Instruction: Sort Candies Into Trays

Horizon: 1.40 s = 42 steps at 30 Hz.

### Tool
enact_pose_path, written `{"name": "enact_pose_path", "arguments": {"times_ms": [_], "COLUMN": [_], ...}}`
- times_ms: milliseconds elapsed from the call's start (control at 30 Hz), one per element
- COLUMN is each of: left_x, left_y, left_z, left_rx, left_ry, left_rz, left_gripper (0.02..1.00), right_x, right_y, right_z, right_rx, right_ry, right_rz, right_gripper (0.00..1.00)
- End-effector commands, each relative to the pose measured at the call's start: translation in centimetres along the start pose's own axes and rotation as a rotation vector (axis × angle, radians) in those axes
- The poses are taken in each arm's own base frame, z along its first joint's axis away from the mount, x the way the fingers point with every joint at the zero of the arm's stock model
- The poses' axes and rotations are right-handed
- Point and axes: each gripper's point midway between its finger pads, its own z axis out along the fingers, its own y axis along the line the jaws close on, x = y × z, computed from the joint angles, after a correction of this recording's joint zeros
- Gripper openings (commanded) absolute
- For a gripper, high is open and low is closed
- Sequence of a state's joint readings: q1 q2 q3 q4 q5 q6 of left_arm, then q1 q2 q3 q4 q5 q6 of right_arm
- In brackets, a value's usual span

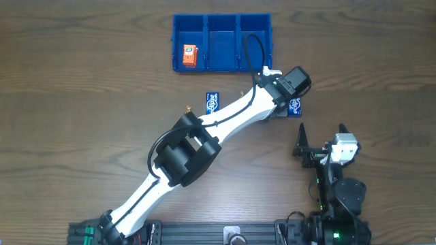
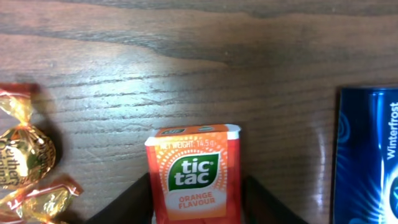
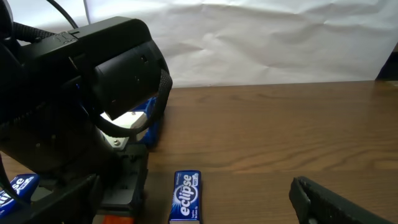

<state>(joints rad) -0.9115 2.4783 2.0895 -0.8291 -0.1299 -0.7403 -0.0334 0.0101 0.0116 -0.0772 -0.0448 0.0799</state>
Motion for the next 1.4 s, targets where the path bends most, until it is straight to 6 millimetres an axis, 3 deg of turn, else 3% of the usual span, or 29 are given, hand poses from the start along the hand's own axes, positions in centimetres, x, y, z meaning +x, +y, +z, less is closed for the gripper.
{"name": "enact_pose_path", "arguments": {"times_ms": [33,200,267,433,533,600,667,700,833,967,1400], "left_x": [0.3,-0.2,-1.9,-8.8,-13.4,-15.5,-17.1,-17.5,-18.9,-18.9,-17.9], "left_y": [0.3,0.0,-0.2,1.7,5.6,9.5,14.2,15.5,20.7,22.8,23.8], "left_z": [1.3,0.6,-0.9,-8.2,-14.1,-17.4,-19.6,-19.9,-19.3,-17.5,-8.6], "left_rx": [-0.018,-0.009,0.008,0.033,0.035,0.016,-0.024,-0.037,-0.073,-0.097,-0.120], "left_ry": [0.012,0.000,-0.037,-0.194,-0.307,-0.348,-0.364,-0.366,-0.339,-0.295,-0.146], "left_rz": [-0.003,-0.006,-0.016,-0.044,-0.060,-0.089,-0.134,-0.143,-0.163,-0.125,-0.068], "left_gripper": [0.248,0.194,0.183,0.161,0.159,0.156,0.145,0.145,0.139,0.134,0.132], "right_x": [0.2,0.2,0.2,0.2,0.2,0.2,0.2,0.2,0.2,0.2,0.2], "right_y": [0.0,0.0,0.0,0.0,0.0,0.0,0.0,0.0,0.0,0.0,0.0], "right_z": [0.0,0.0,0.0,0.0,0.0,0.0,0.0,0.0,0.0,0.0,0.0], "right_rx": [0.001,0.001,0.001,0.001,0.001,0.001,0.001,0.001,0.001,0.001,0.001], "right_ry": [0.002,0.002,0.003,0.002,0.002,0.002,0.002,0.003,0.002,0.002,0.002], "right_rz": [0.012,0.012,0.012,0.012,0.012,0.012,0.012,0.012,0.012,0.012,0.012], "right_gripper": [0.996,0.998,0.998,0.998,0.998,0.998,0.998,0.998,0.998,0.998,0.998]}}
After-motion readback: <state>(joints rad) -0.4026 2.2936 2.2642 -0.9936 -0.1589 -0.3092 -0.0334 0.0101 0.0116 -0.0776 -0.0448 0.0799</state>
